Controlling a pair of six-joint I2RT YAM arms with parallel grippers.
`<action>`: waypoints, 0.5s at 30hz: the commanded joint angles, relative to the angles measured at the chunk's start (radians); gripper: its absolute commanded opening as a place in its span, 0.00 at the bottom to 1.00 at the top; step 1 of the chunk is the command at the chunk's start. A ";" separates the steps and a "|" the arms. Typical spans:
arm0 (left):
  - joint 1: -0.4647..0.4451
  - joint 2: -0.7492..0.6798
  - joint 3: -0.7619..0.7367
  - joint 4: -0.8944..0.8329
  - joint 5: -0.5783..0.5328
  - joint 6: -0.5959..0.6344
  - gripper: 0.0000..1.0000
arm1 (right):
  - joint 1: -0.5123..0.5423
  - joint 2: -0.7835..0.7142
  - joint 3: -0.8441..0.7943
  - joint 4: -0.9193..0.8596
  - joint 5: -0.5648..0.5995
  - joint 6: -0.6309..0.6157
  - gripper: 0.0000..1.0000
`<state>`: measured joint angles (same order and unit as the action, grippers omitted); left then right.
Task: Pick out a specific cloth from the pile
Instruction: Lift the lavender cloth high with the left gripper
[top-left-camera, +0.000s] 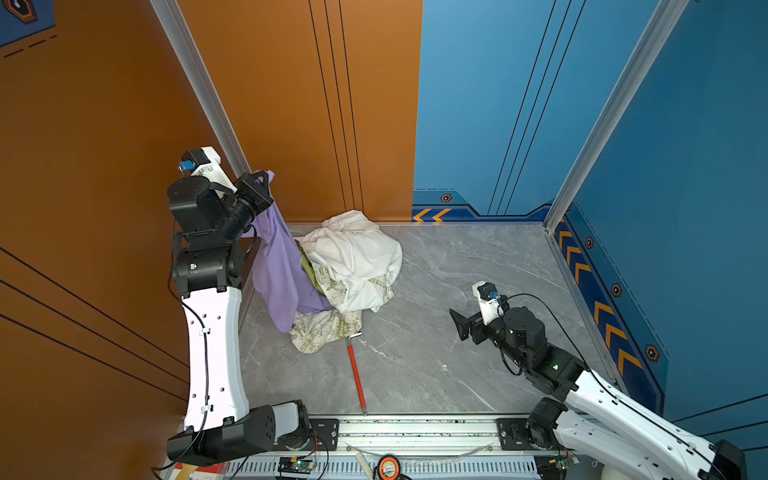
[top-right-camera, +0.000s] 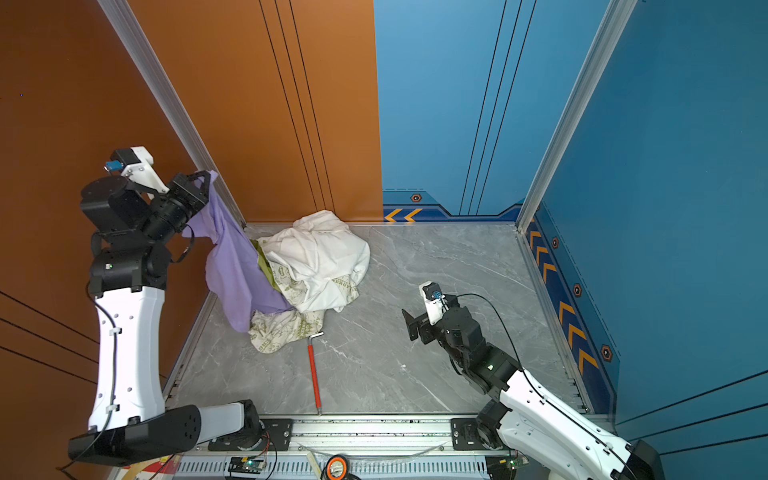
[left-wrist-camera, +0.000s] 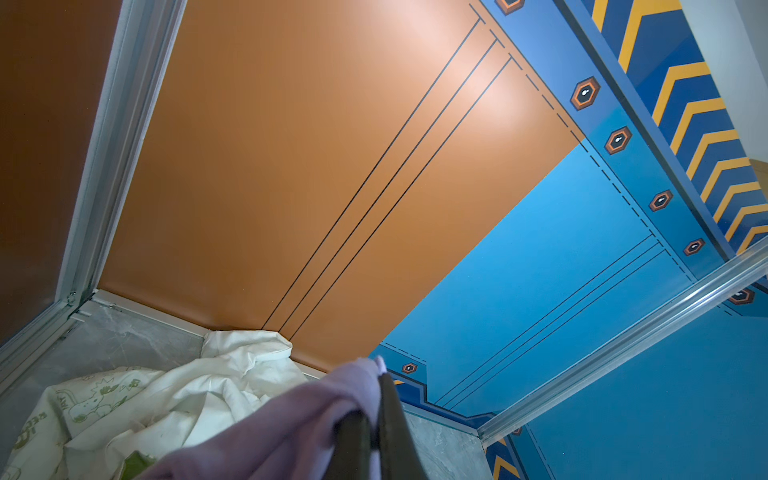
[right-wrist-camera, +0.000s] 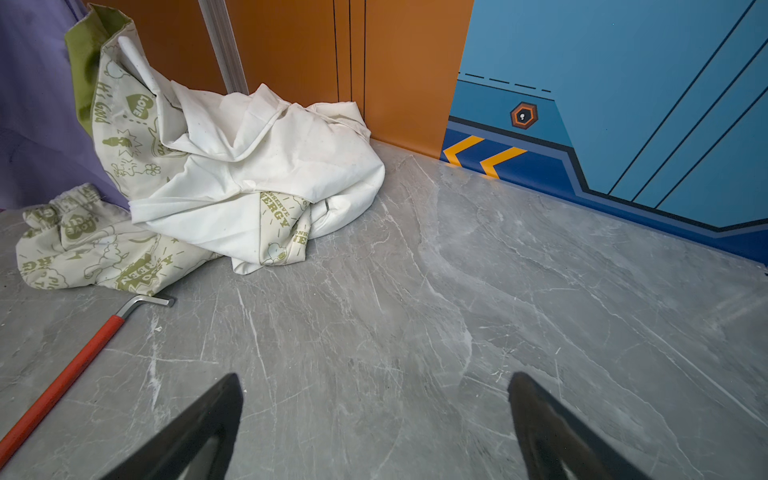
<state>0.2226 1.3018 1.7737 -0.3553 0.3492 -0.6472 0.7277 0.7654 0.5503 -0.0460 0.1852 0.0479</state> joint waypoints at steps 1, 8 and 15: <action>-0.004 0.008 0.086 0.086 0.047 0.005 0.00 | 0.006 -0.008 -0.001 -0.029 0.009 -0.020 1.00; -0.136 0.015 0.009 0.087 0.056 0.027 0.00 | 0.006 -0.003 0.002 -0.029 0.008 -0.020 1.00; -0.408 0.032 -0.213 0.087 0.036 0.097 0.00 | 0.005 -0.003 0.008 -0.036 0.008 -0.021 1.00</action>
<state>-0.1108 1.3216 1.6245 -0.2951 0.3676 -0.6071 0.7277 0.7658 0.5503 -0.0547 0.1852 0.0475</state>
